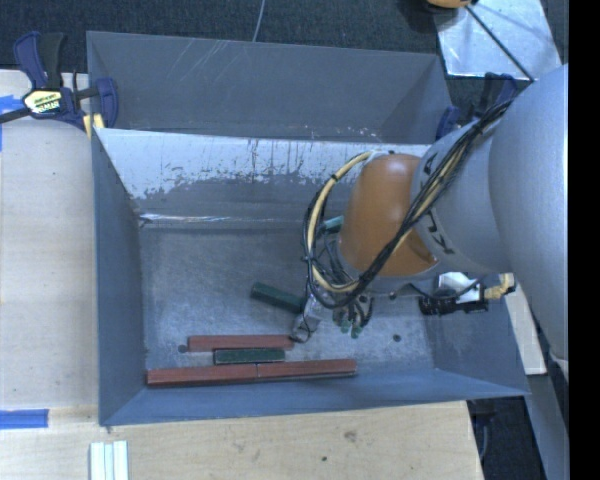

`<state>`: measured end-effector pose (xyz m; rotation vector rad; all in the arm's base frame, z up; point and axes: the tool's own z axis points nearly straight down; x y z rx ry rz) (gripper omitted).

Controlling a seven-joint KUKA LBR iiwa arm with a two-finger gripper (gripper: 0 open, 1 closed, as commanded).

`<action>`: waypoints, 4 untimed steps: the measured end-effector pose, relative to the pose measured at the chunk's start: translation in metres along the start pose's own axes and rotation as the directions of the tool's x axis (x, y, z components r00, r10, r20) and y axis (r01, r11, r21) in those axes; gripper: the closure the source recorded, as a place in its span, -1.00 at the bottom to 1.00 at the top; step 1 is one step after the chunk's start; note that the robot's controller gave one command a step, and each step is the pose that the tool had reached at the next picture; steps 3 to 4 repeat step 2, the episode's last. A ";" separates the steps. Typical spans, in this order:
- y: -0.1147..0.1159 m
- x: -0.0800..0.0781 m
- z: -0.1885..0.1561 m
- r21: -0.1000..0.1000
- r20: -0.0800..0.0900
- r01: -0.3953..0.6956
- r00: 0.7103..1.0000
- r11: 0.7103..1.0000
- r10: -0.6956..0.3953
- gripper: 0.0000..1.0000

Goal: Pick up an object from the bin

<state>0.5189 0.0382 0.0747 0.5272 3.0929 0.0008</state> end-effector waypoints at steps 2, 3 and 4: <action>0.020 0.006 -0.151 0.000 0.000 0.052 0.999 0.999 -0.052 1.00; 0.020 0.006 -0.151 0.000 0.000 0.052 0.999 0.999 -0.052 1.00; 0.020 0.006 -0.151 0.000 0.000 0.052 0.999 0.999 -0.052 1.00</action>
Offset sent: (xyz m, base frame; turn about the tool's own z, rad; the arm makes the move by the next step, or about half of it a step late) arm -0.0011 0.0217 0.1501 -0.0490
